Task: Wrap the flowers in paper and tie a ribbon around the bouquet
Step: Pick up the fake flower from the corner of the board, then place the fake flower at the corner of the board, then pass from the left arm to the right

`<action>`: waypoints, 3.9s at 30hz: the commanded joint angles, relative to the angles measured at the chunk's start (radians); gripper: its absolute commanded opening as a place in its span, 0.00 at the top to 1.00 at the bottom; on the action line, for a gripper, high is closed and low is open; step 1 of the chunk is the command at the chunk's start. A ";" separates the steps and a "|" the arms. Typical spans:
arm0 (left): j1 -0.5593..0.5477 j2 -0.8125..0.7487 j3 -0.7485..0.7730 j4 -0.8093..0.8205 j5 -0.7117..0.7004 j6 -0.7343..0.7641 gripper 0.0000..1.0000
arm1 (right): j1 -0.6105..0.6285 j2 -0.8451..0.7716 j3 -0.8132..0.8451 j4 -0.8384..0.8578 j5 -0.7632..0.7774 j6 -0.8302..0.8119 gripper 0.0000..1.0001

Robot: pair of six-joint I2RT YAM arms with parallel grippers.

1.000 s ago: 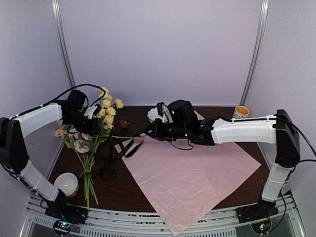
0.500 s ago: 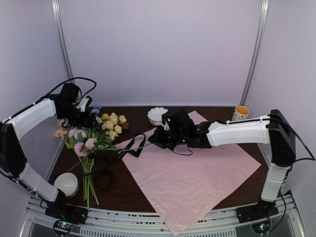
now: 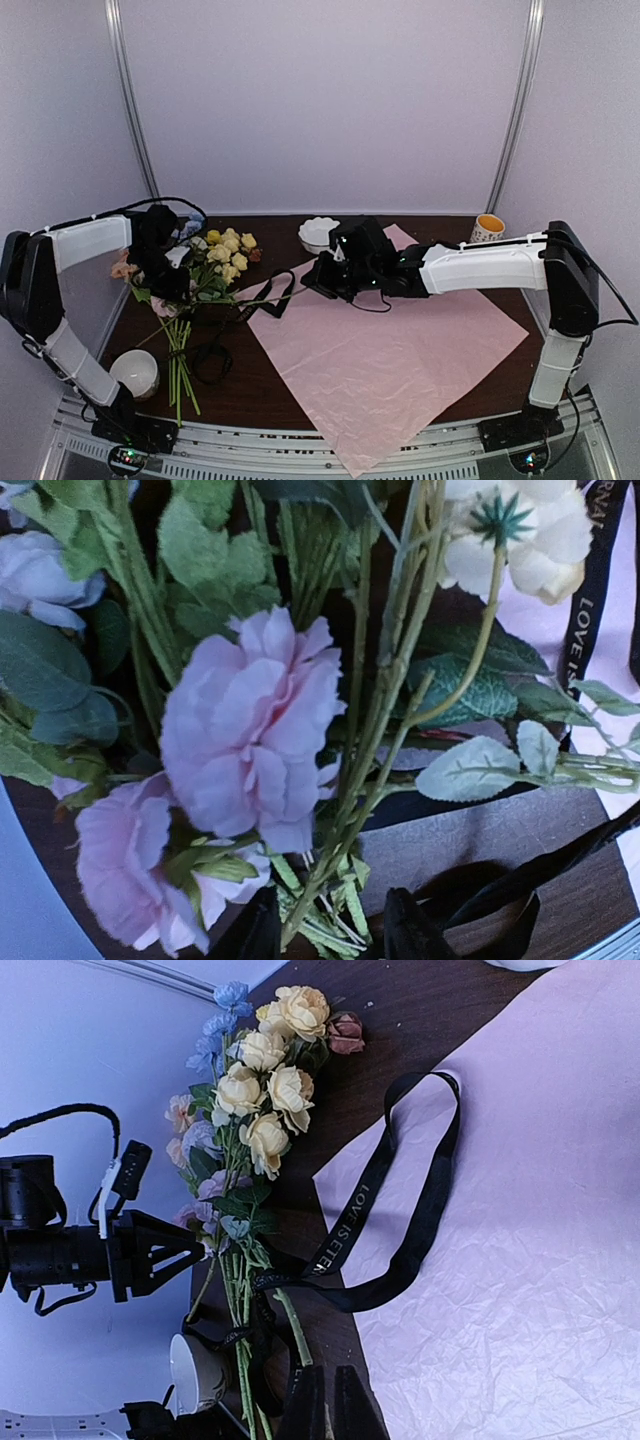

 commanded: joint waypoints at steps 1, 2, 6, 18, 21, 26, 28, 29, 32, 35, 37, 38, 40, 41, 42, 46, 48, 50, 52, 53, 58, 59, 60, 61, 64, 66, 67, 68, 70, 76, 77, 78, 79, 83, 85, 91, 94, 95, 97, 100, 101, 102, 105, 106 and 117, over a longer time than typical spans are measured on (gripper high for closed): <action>-0.029 0.091 0.003 0.007 -0.011 0.051 0.65 | -0.009 -0.012 0.021 -0.009 -0.025 0.000 1.00; -0.029 0.106 -0.006 0.017 -0.022 0.052 0.66 | -0.011 -0.015 0.019 -0.007 -0.026 0.002 1.00; -0.029 0.130 -0.047 0.057 -0.031 0.044 0.74 | -0.014 -0.022 0.009 0.005 -0.023 0.007 1.00; -0.033 -0.012 -0.025 0.025 0.004 0.031 1.00 | -0.014 -0.022 0.010 0.004 -0.019 0.018 1.00; -0.033 -0.079 0.015 0.011 0.011 0.020 1.00 | -0.013 -0.021 0.003 0.011 -0.025 0.034 1.00; -0.025 -0.145 0.090 -0.006 -0.193 -0.002 1.00 | 0.000 -0.025 -0.005 0.019 -0.029 0.044 1.00; -0.025 -0.159 0.127 -0.005 -0.211 -0.009 1.00 | 0.021 -0.027 0.004 0.008 -0.046 0.024 1.00; -0.025 -0.180 0.135 0.024 -0.178 -0.002 1.00 | 0.031 -0.028 0.015 -0.003 -0.068 0.004 0.98; -0.025 -0.279 0.119 0.194 -0.024 0.015 1.00 | 0.073 -0.059 0.004 -0.044 -0.176 -0.107 0.77; -0.027 -0.351 0.109 0.292 0.148 0.052 1.00 | 0.109 -0.140 -0.025 -0.168 -0.214 -0.289 0.45; -0.031 -0.401 0.084 0.351 0.210 0.066 1.00 | 0.117 -0.201 -0.030 -0.324 -0.182 -0.425 0.22; -0.034 -0.430 0.068 0.383 0.225 0.067 1.00 | 0.117 -0.232 -0.030 -0.387 -0.165 -0.491 0.08; -0.036 -0.490 0.029 0.444 0.251 0.087 1.00 | 0.118 -0.296 -0.031 -0.492 -0.077 -0.604 0.00; -0.037 -0.521 0.008 0.482 0.266 0.099 1.00 | 0.120 -0.322 -0.032 -0.537 -0.032 -0.653 0.00; -0.039 -0.563 -0.019 0.518 0.281 0.108 1.00 | 0.120 -0.354 -0.029 -0.575 0.008 -0.706 0.00; -0.045 -0.639 -0.073 0.593 0.363 0.136 1.00 | 0.130 -0.426 0.011 -0.710 0.308 -0.858 0.00; -0.049 -0.647 -0.069 0.588 0.417 0.148 1.00 | 0.131 -0.489 0.003 -0.667 0.397 -0.907 0.00; -0.062 -0.644 -0.065 0.584 0.497 0.157 1.00 | 0.131 -0.541 -0.009 -0.533 0.340 -0.977 0.00; -0.096 -0.636 -0.064 0.567 0.486 0.174 1.00 | 0.131 -0.534 0.038 -0.384 0.222 -0.999 0.00; -0.112 -0.633 -0.066 0.557 0.468 0.184 1.00 | 0.131 -0.503 0.084 -0.315 0.166 -0.995 0.00; -0.154 -0.635 -0.081 0.555 0.468 0.187 1.00 | 0.130 -0.234 0.424 -0.092 -0.100 -0.888 0.02; -0.169 -0.634 -0.081 0.556 0.472 0.189 1.00 | 0.130 -0.180 0.482 -0.051 -0.147 -0.858 0.03; -0.185 -0.630 -0.079 0.550 0.472 0.194 1.00 | 0.130 -0.119 0.551 -0.018 -0.176 -0.821 0.05; -0.198 -0.624 -0.073 0.540 0.466 0.199 1.00 | 0.131 -0.058 0.629 -0.003 -0.207 -0.789 0.07; -0.210 -0.616 -0.070 0.529 0.462 0.202 1.00 | 0.129 0.121 0.870 -0.013 -0.267 -0.684 0.11; -0.211 -0.616 -0.072 0.529 0.474 0.204 1.00 | 0.122 0.208 0.956 0.012 -0.283 -0.582 0.10; -0.212 -0.615 -0.073 0.528 0.482 0.204 1.00 | 0.117 0.251 0.966 0.055 -0.293 -0.516 0.11; -0.213 -0.615 -0.073 0.526 0.487 0.204 1.00 | 0.112 0.280 0.967 0.115 -0.314 -0.443 0.12; -0.214 -0.618 -0.077 0.524 0.484 0.206 1.00 | 0.103 0.336 0.988 0.200 -0.352 -0.331 0.16; -0.217 -0.619 -0.082 0.511 0.491 0.210 1.00 | 0.106 0.391 0.986 0.262 -0.376 -0.262 0.25; -0.218 -0.619 -0.084 0.510 0.489 0.212 1.00 | 0.109 0.394 0.986 0.261 -0.386 -0.270 0.27; -0.217 -0.618 -0.085 0.509 0.485 0.212 1.00 | 0.114 0.393 0.985 0.242 -0.387 -0.284 0.27; -0.218 -0.622 -0.085 0.514 0.482 0.208 1.00 | 0.116 0.390 0.977 0.225 -0.385 -0.292 0.27; -0.218 -0.626 -0.094 0.545 0.495 0.199 1.00 | 0.116 0.370 0.878 0.307 -0.390 -0.220 0.40; -0.218 -0.621 -0.091 0.547 0.499 0.194 1.00 | 0.115 0.370 0.862 0.340 -0.402 -0.190 0.53; -0.218 -0.622 -0.090 0.540 0.493 0.197 1.00 | 0.100 0.317 0.821 0.399 -0.420 -0.165 0.59; -0.217 -0.626 -0.084 0.540 0.472 0.186 1.00 | 0.095 0.253 0.750 0.396 -0.405 -0.215 0.31; -0.217 -0.625 -0.080 0.540 0.468 0.181 1.00 | 0.094 0.228 0.705 0.402 -0.397 -0.232 0.27; -0.217 -0.622 -0.073 0.543 0.480 0.175 1.00 | 0.094 0.182 0.621 0.423 -0.377 -0.257 0.25; -0.218 -0.618 -0.069 0.558 0.504 0.161 1.00 | 0.095 0.145 0.530 0.441 -0.350 -0.268 0.28; -0.218 -0.615 -0.068 0.563 0.509 0.158 1.00 | 0.096 0.146 0.518 0.435 -0.346 -0.268 0.31; -0.218 -0.609 -0.066 0.566 0.514 0.154 1.00 | 0.098 0.153 0.518 0.422 -0.347 -0.268 0.33; -0.218 -0.596 -0.059 0.567 0.528 0.152 1.00 | 0.115 0.197 0.573 0.345 -0.342 -0.293 0.35; -0.217 -0.594 -0.059 0.567 0.530 0.150 1.00 | 0.118 0.217 0.599 0.317 -0.342 -0.296 0.34; -0.218 -0.610 -0.071 0.511 0.544 0.184 1.00 | 0.119 0.353 0.821 0.239 -0.371 -0.287 0.83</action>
